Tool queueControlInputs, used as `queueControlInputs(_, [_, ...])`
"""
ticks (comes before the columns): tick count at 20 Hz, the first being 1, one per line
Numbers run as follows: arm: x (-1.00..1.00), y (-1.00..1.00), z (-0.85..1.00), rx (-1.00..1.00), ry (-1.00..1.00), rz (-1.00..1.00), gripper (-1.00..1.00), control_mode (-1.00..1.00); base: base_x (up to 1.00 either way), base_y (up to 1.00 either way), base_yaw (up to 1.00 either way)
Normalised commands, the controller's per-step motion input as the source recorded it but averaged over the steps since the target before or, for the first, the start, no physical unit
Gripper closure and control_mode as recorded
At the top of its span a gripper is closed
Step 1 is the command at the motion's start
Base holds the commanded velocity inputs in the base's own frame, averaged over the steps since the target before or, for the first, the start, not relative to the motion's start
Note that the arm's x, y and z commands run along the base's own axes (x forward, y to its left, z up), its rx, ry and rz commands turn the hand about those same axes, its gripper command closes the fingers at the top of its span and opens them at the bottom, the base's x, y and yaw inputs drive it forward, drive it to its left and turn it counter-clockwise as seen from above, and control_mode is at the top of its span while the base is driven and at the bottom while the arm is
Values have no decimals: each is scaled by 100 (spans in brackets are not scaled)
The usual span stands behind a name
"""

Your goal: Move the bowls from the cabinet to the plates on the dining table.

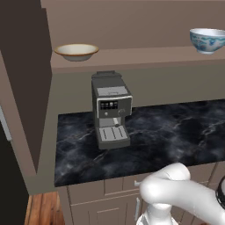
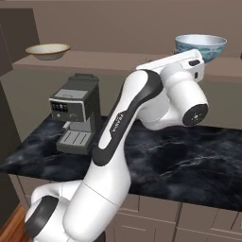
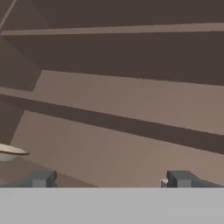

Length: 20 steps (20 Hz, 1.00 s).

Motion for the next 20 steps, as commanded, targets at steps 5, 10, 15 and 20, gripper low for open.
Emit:
queueControlInputs(5, [-18,35,0,20,9,0,-100,-100,0,0,0])
queueControlInputs(10, [-18,31,0,20,10,0,-100,-100,0,0,0])
queueControlInputs(15, [-17,27,0,23,12,0,-100,-100,0,0,0])
queueControlInputs(20, [-23,19,0,23,14,0,-100,-100,0,0,0])
